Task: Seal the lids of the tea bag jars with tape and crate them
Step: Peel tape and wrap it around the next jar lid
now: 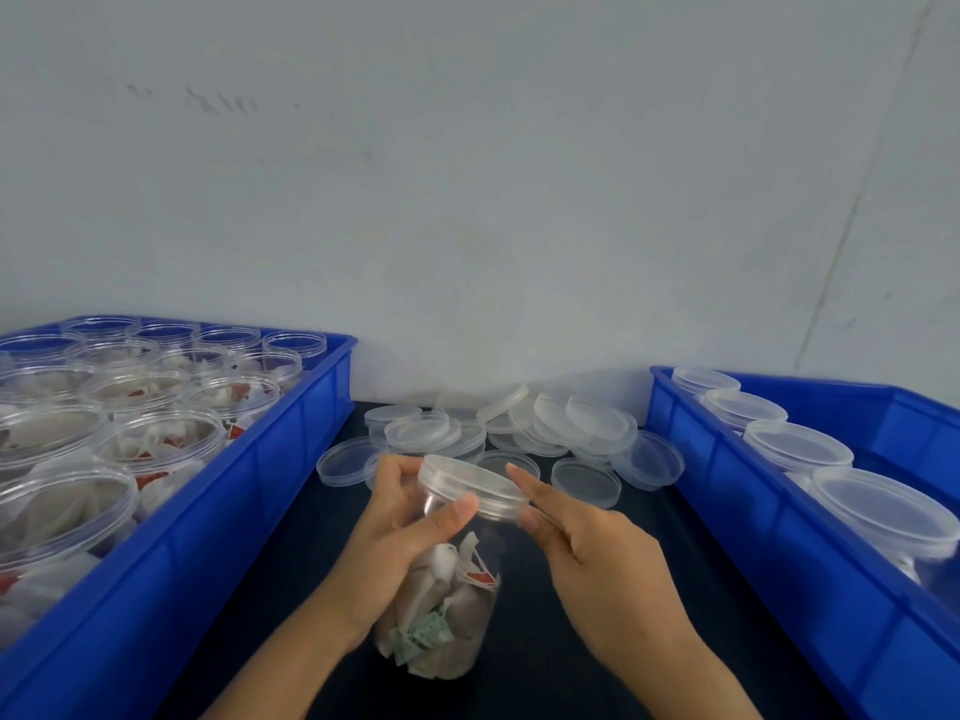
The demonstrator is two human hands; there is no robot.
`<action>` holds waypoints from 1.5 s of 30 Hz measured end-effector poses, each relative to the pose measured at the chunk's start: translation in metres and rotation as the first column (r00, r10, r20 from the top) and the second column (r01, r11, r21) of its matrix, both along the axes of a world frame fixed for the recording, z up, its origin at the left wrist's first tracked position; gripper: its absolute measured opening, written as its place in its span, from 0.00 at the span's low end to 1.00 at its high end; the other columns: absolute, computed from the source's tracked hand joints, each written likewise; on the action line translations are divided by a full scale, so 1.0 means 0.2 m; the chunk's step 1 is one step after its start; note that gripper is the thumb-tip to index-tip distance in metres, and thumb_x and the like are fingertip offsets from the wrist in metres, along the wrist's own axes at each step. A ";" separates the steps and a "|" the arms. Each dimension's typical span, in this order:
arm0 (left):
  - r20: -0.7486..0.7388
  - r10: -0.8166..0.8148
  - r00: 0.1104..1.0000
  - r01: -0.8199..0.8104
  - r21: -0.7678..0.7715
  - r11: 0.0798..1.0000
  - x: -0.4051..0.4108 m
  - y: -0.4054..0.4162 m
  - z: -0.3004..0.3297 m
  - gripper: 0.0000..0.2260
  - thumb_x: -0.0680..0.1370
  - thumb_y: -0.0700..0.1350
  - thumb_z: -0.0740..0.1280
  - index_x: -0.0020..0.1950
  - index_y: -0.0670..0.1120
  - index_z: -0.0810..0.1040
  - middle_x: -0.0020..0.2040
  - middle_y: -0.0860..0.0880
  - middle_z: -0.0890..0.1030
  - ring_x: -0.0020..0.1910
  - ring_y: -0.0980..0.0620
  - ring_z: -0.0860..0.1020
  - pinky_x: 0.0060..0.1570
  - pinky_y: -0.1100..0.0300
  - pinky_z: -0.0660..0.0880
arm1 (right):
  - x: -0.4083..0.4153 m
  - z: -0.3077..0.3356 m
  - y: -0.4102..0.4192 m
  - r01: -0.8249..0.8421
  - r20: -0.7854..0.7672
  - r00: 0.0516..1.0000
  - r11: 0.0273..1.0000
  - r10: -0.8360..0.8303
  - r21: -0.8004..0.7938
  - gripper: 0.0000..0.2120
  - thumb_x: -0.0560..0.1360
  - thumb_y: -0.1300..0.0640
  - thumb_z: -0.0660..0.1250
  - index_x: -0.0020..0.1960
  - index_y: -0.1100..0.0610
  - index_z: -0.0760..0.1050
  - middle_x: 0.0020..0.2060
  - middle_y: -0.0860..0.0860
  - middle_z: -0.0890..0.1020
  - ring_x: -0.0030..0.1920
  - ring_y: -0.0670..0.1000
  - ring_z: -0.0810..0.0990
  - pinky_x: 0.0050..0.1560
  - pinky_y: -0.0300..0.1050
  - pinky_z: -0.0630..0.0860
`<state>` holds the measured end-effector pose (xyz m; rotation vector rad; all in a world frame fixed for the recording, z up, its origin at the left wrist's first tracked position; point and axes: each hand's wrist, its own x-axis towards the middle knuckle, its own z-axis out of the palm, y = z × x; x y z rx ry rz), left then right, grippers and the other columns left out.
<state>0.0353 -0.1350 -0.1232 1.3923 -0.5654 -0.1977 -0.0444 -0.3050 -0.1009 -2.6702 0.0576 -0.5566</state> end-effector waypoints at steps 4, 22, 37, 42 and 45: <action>0.337 0.279 0.899 -0.369 0.243 0.897 -0.06 -0.05 0.00 0.24 0.73 0.65 0.55 0.60 0.52 0.73 0.54 0.57 0.75 0.51 0.66 0.75 0.48 0.71 0.72 | 0.00 -0.03 0.03 0.041 0.015 0.999 0.999 -0.041 0.032 0.21 0.82 0.42 0.49 0.74 0.32 0.52 0.36 0.45 0.77 0.38 0.43 0.76 0.43 0.36 0.72; 0.191 0.430 0.882 -0.463 0.193 0.865 -0.01 -0.04 -0.02 0.38 0.48 0.74 0.73 0.52 0.59 0.69 0.50 0.59 0.78 0.50 0.62 0.77 0.46 0.64 0.73 | -0.03 0.02 0.04 -0.027 -0.128 0.991 0.990 0.045 0.137 0.25 0.80 0.36 0.46 0.76 0.37 0.51 0.40 0.40 0.76 0.43 0.40 0.75 0.48 0.39 0.70; 0.044 0.198 0.979 -0.202 0.104 0.974 0.01 -0.02 0.00 0.38 0.50 0.60 0.78 0.56 0.55 0.69 0.53 0.52 0.81 0.46 0.67 0.80 0.37 0.74 0.75 | 0.02 -0.01 -0.01 -0.063 -0.092 0.992 0.979 0.082 0.196 0.20 0.79 0.39 0.53 0.68 0.23 0.55 0.47 0.37 0.79 0.42 0.37 0.75 0.44 0.31 0.69; 0.029 0.205 0.978 -0.207 0.064 0.976 0.01 -0.02 0.00 0.38 0.50 0.58 0.78 0.56 0.55 0.68 0.53 0.50 0.81 0.45 0.65 0.81 0.36 0.73 0.75 | 0.04 -0.03 -0.01 -0.064 -0.087 0.992 0.960 0.090 0.272 0.19 0.79 0.38 0.54 0.65 0.20 0.54 0.57 0.45 0.80 0.43 0.41 0.77 0.41 0.31 0.69; 0.045 0.178 0.983 -0.181 0.061 0.982 0.00 -0.02 0.00 0.38 0.51 0.57 0.78 0.57 0.53 0.68 0.53 0.50 0.81 0.48 0.62 0.82 0.39 0.72 0.76 | 0.04 -0.04 -0.02 -0.067 -0.085 0.992 0.953 0.096 0.295 0.19 0.79 0.39 0.56 0.63 0.18 0.55 0.57 0.44 0.81 0.48 0.43 0.78 0.43 0.33 0.69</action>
